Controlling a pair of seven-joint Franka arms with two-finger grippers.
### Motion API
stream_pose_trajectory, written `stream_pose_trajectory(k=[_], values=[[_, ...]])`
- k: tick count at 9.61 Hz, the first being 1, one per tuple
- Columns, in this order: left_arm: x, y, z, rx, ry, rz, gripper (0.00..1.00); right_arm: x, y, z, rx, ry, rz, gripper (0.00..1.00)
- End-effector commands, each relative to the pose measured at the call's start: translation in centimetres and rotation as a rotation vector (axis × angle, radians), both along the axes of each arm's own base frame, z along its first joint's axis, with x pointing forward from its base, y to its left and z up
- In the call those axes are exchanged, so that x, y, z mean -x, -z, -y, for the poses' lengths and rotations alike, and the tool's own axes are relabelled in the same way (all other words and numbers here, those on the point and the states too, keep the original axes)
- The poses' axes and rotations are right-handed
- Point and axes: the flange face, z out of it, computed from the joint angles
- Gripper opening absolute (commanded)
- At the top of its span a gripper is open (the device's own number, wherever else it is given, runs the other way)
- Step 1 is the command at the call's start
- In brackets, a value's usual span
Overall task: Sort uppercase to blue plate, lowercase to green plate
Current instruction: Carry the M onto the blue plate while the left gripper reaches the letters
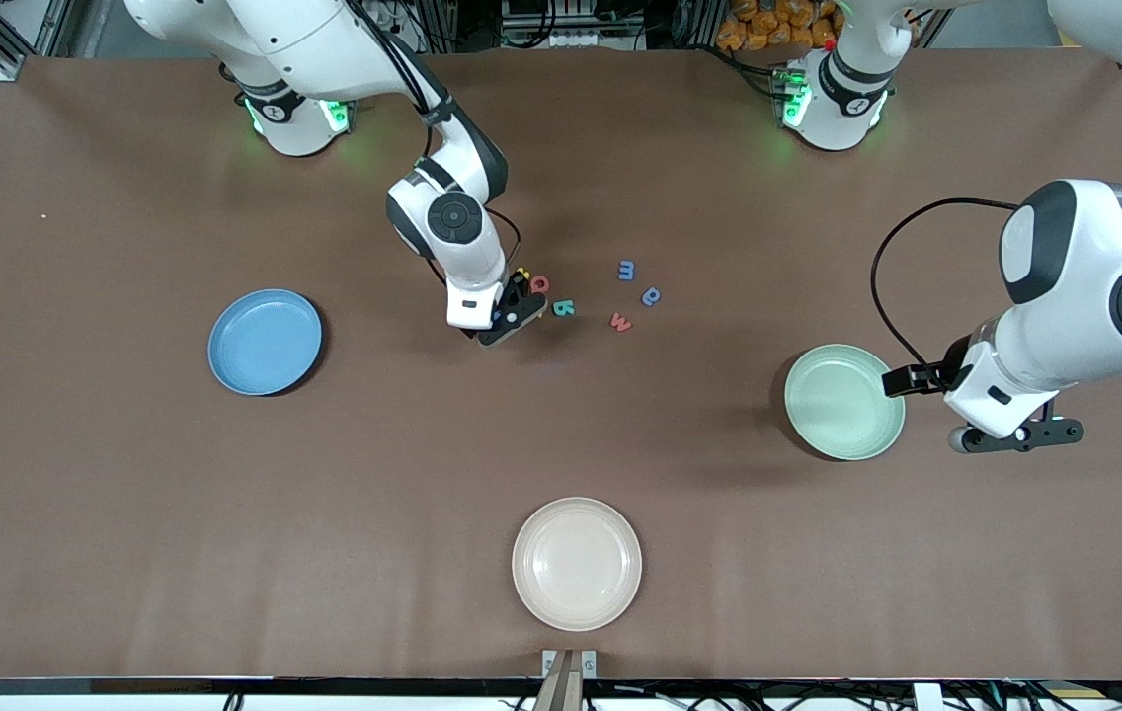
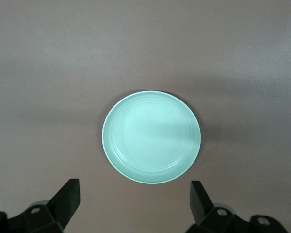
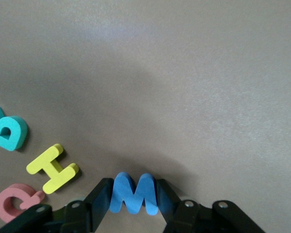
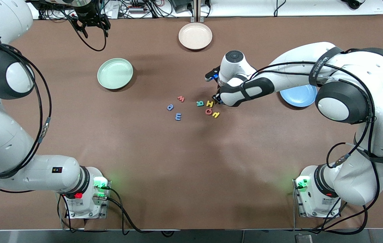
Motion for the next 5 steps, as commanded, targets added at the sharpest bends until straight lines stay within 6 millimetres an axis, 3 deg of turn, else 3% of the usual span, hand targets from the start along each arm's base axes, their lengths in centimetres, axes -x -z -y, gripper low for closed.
stream_pose_trajectory(k=[1,4,5], values=[[-0.4,-0.2,0.0,-0.021,-0.013,0.016,1.0,-2.6,-2.6,3.2,0.024,-0.023,-0.033,0.31],[-0.4,-0.2,0.1,-0.021,-0.012,0.018,1.0,-6.2,-5.6,10.2,0.077,-0.079,-0.087,0.31],[-0.4,-0.2,0.2,-0.021,-0.01,0.018,1.0,-7.5,-6.2,13.6,0.101,-0.093,-0.12,0.31]])
